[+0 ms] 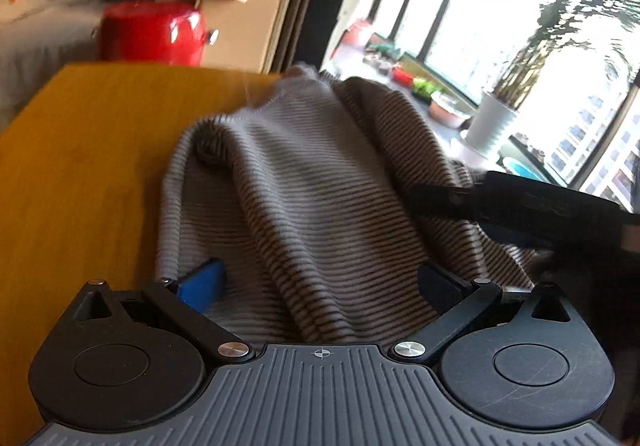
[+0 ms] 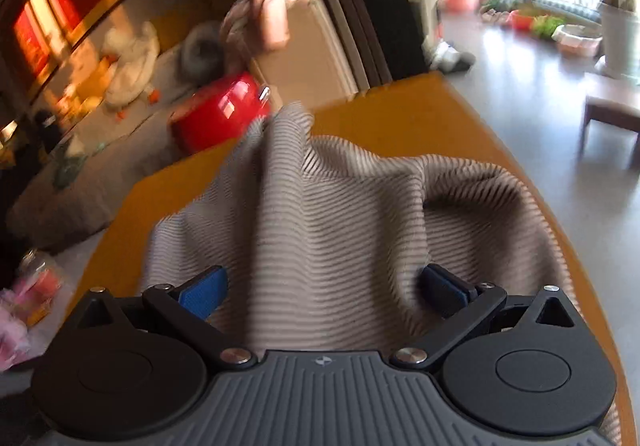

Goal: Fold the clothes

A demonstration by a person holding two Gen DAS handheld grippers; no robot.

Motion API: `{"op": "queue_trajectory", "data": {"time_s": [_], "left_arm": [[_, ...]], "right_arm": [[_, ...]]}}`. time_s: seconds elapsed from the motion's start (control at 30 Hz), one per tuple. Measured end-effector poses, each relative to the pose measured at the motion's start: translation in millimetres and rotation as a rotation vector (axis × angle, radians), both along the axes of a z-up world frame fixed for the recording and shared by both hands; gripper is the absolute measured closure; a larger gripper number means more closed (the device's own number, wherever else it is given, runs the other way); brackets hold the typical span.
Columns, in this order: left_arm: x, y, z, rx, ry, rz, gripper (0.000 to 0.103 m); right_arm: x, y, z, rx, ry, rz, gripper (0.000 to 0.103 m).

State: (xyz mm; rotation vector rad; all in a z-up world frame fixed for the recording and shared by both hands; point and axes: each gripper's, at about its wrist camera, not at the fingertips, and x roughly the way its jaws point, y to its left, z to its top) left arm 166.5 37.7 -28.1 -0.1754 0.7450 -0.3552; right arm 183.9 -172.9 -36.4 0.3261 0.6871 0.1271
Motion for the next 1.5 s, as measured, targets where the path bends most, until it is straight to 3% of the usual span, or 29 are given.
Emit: {"op": "queue_trajectory", "data": {"time_s": [0.1,0.2,0.5,0.57,0.67,0.8,0.83,0.9,1.03,1.13,1.17,1.2,1.27,1.37,1.5], "left_arm": [[-9.3,12.7,-3.6,-0.001,-0.019,-0.042,0.000],[-26.6,36.2,-4.5,0.003,-0.013,-0.013,0.000],[-84.1,118.8,3.8,-0.197,0.142,-0.030,0.000],[-84.8,123.1,3.5,-0.188,0.127,-0.039,0.000],[-83.9,117.5,8.6,-0.094,0.068,-0.022,0.000],[-77.8,111.1,16.6,0.013,-0.019,0.016,0.000],[-76.4,113.0,18.1,0.012,-0.018,0.031,0.000],[-73.5,120.1,21.8,0.002,-0.004,0.073,0.000],[-61.9,132.3,27.9,0.010,0.034,0.164,0.000],[-51.5,130.5,34.8,0.059,0.038,0.193,0.000],[-47.5,127.9,37.6,0.065,0.040,0.190,0.000],[-44.0,125.4,40.2,0.070,0.040,0.188,0.000],[-38.8,120.5,43.8,0.078,0.035,0.180,0.000],[-31.4,113.3,46.9,0.089,0.032,0.166,0.000],[-17.4,100.8,45.9,0.097,0.033,0.142,0.000]], "right_arm": [[-4.6,21.7,-3.9,-0.048,-0.007,0.005,0.000],[-23.7,40.0,-5.9,-0.019,-0.019,0.088,0.000],[-90.0,60.8,3.9,-0.013,0.030,0.283,0.000],[-99.4,63.0,7.9,-0.028,0.043,0.315,0.000],[-103.4,69.1,15.9,-0.120,0.029,0.294,0.000],[-107.0,78.9,40.5,-0.324,-0.131,0.258,0.002],[-107.4,83.8,47.2,-0.372,-0.178,0.251,0.006],[-101.0,92.6,58.3,-0.405,-0.223,0.252,0.026],[-73.6,109.9,59.5,-0.394,-0.201,0.265,0.028],[-45.9,119.5,41.3,-0.381,-0.113,0.277,0.027],[-39.1,120.8,35.3,-0.368,-0.084,0.291,0.039],[-36.1,119.2,31.1,-0.342,-0.064,0.318,0.072],[-32.5,110.3,33.2,-0.290,-0.048,0.354,0.094],[-27.7,84.5,56.5,-0.328,-0.130,0.296,0.098],[-3.8,39.1,78.7,-0.443,-0.206,0.134,0.098]]}}
